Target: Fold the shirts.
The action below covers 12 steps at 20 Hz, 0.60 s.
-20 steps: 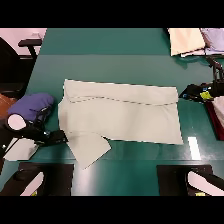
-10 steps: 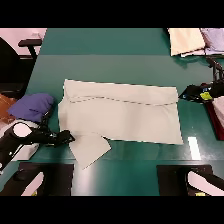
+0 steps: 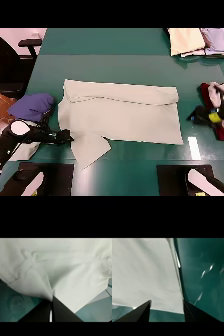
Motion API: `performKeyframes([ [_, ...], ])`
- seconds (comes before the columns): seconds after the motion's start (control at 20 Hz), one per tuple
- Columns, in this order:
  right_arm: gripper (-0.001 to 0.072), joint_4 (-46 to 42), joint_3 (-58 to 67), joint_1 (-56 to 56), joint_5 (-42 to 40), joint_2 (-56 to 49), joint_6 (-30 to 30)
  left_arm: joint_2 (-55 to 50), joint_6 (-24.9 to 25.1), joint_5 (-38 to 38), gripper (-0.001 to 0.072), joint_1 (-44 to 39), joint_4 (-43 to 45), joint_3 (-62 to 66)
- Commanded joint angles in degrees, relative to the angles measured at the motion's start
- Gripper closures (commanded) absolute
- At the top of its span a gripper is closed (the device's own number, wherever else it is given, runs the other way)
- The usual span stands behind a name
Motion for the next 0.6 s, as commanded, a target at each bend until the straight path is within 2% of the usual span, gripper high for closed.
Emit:
performKeyframes([
  [0.0,0.0215,-0.8,-13.7,-9.2,0.1,2.8,0.0,0.0,0.8,-1.0,0.0675,0.0,-0.1,1.8],
  [0.2,0.0226,2.1,-20.9,-11.0,-4.3,2.7,-0.1,0.0,0.8,-1.1,0.0675,0.0,-0.1,1.8],
  [0.35,0.0267,7.9,-21.4,-10.9,-6.9,2.7,-0.9,0.0,0.8,-1.3,0.0674,0.0,-0.1,1.8],
  [0.45,0.0283,8.2,-21.3,-10.9,-8.0,2.7,-0.9,0.0,0.8,-1.3,0.0675,0.0,-0.1,1.8],
  [0.5,0.0356,8.3,-21.3,-10.9,-8.6,2.7,-1.0,0.0,0.9,-1.4,0.0675,0.0,0.0,1.8],
  [0.55,0.0592,8.4,-21.3,-10.9,-8.6,2.8,-2.0,0.0,1.5,-1.8,0.0676,0.0,0.0,1.9],
])
